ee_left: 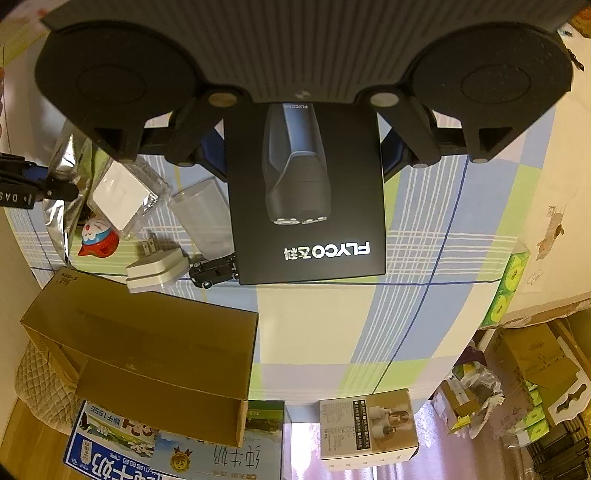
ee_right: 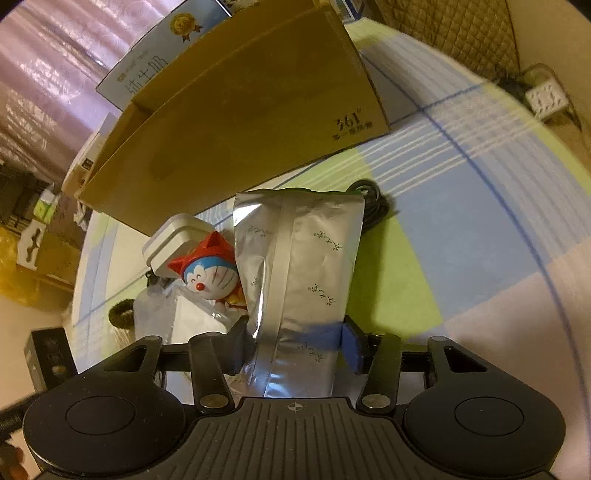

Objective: Organize objects
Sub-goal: 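Carry both items to the cardboard box while the right tool releases the foil bag inside, then lower the FLYCO box into the cardboard box and open the left tool, then withdraw both tools from the cardboard box back over the table, then grasp the cotton swab bag with the left tool while the right tool grasps the black cable, then lift and carry the swab bag and cable with both tools into the cardboard box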

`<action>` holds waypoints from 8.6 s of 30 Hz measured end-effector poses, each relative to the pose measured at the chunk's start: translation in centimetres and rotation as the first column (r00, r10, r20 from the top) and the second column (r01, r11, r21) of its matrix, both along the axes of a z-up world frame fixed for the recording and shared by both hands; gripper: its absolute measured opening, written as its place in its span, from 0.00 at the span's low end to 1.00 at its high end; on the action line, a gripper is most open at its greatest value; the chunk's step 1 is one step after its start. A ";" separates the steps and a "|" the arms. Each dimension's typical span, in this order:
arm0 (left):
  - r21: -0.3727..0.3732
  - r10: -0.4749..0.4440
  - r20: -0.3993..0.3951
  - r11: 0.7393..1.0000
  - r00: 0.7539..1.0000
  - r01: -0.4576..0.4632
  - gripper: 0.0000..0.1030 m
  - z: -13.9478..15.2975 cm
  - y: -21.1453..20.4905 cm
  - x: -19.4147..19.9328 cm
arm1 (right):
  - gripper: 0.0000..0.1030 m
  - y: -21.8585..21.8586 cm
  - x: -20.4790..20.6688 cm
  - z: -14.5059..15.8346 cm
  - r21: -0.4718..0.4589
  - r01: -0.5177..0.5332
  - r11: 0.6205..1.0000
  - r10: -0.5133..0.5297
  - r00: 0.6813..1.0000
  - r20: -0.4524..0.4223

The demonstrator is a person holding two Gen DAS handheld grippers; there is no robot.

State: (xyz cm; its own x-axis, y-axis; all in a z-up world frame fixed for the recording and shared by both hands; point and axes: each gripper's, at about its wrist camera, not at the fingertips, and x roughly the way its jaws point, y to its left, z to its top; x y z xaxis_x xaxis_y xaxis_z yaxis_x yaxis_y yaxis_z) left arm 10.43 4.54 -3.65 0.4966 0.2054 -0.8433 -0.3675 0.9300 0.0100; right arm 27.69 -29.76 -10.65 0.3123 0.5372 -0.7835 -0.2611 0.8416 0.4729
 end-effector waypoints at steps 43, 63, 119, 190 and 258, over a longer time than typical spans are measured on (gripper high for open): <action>0.196 -0.228 0.226 0.963 0.947 0.185 0.76 9.8 -3.1 23.9 | 0.45 8.4 18.4 14.9 -0.183 -0.097 0.978 0.174 0.862 0.476; 0.187 -0.248 0.088 0.955 0.965 0.229 0.76 4.7 -3.7 29.5 | 0.47 12.4 21.3 5.7 -0.519 -0.199 0.832 0.353 0.910 0.217; 0.157 -0.246 -0.009 0.957 0.969 0.245 0.90 5.5 -5.4 25.2 | 0.75 6.2 16.5 10.9 -0.221 -0.271 0.937 0.330 0.895 0.301; -0.072 -0.033 -0.111 0.997 0.993 0.025 0.84 -5.2 1.6 5.8 | 0.75 -2.5 0.6 2.4 -0.231 -0.069 0.971 0.098 0.988 0.116; -0.035 0.020 -0.117 0.999 0.993 -0.024 0.30 -7.5 4.5 5.0 | 0.90 3.7 3.4 -3.6 -0.394 -0.432 0.811 0.559 0.770 0.307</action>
